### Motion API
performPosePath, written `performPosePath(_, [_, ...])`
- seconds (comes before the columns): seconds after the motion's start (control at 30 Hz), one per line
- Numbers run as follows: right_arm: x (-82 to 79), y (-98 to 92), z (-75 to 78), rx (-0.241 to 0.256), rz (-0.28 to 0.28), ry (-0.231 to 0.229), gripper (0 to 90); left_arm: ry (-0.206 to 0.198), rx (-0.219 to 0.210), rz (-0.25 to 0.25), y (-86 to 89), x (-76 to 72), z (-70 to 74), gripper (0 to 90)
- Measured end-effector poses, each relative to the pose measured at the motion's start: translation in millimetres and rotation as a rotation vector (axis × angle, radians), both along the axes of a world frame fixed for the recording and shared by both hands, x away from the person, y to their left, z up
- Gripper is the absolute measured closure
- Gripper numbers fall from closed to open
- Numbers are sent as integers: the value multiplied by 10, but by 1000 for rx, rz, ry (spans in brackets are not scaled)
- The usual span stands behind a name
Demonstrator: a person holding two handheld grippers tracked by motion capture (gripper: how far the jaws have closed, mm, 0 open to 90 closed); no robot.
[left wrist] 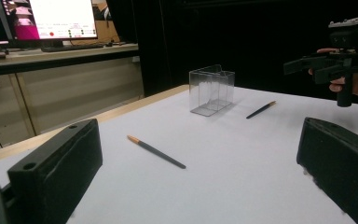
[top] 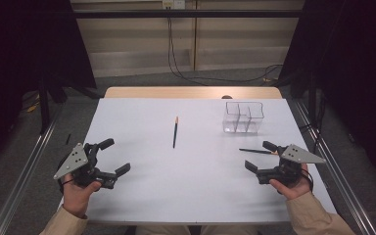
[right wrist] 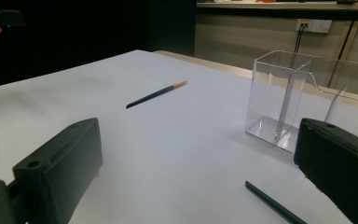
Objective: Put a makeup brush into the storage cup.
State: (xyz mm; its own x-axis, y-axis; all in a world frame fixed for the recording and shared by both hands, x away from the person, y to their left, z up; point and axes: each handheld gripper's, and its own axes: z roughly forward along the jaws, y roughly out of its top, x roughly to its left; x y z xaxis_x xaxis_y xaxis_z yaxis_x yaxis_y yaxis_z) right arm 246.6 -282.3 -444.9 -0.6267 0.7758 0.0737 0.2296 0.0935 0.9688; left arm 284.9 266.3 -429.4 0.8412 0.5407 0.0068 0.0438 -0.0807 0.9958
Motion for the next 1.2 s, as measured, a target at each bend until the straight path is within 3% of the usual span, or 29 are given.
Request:
performPosePath(0.33, [5,15,-2,-9,8,0,3,5,-2,8,-26,38,-6,0])
performPosePath(0.73, [15,25,-6,-11,16,-1,3,33,-18,55,-147,219,9,0])
performPosePath(1.2, [21,39,-8,-16,18,-3,3,37,-18,79,-228,353,33,0])
